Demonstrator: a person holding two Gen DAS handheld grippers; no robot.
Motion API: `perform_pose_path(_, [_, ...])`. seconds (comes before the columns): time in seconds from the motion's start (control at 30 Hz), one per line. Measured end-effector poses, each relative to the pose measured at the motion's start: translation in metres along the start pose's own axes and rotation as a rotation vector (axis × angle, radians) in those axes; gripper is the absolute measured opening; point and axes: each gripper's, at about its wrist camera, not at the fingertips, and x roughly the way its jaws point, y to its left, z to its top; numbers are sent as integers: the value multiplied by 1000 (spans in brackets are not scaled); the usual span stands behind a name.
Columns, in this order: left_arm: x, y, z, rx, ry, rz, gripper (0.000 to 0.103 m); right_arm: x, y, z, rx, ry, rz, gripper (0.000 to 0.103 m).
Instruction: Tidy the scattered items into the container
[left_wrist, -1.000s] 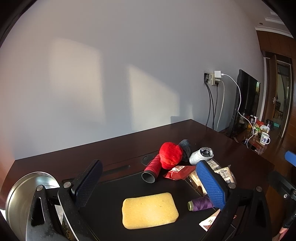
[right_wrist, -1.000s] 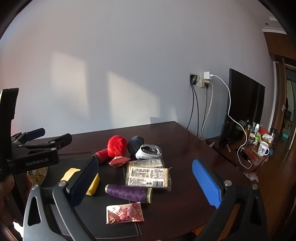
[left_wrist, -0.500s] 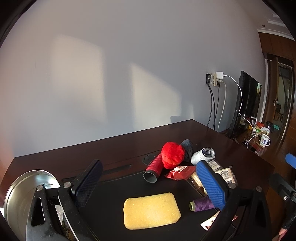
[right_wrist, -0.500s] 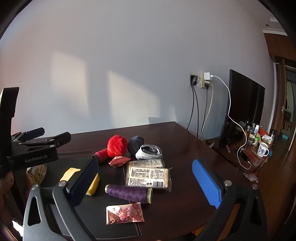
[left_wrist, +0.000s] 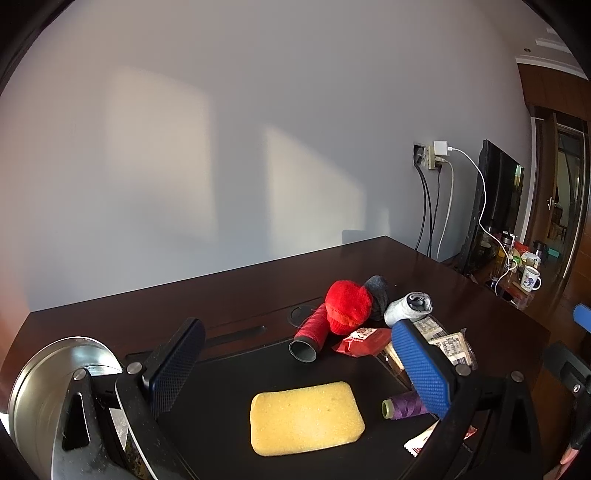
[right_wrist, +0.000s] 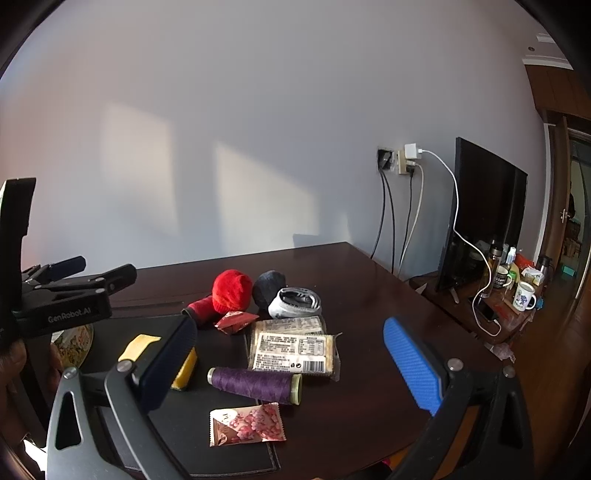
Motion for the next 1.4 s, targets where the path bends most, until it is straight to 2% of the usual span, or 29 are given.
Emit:
perform_pose_path(0.9, [10,2,-6,-8,31,2,102,10,-21,-6,36,33,-23,103])
perform_pose_path(1.2, [-8,26,-13,-27,28,-65,102,9,-39,-12,42,44,-56,103])
perform_pose_path(1.3, [-12,33,-20,-26,65,-86,102,10,-47,-15,52,51,-57,103])
perform_pose_path(1.4, [-13,27,-32,28,113,-118,102,14,-55,-21,49,78,-44,103])
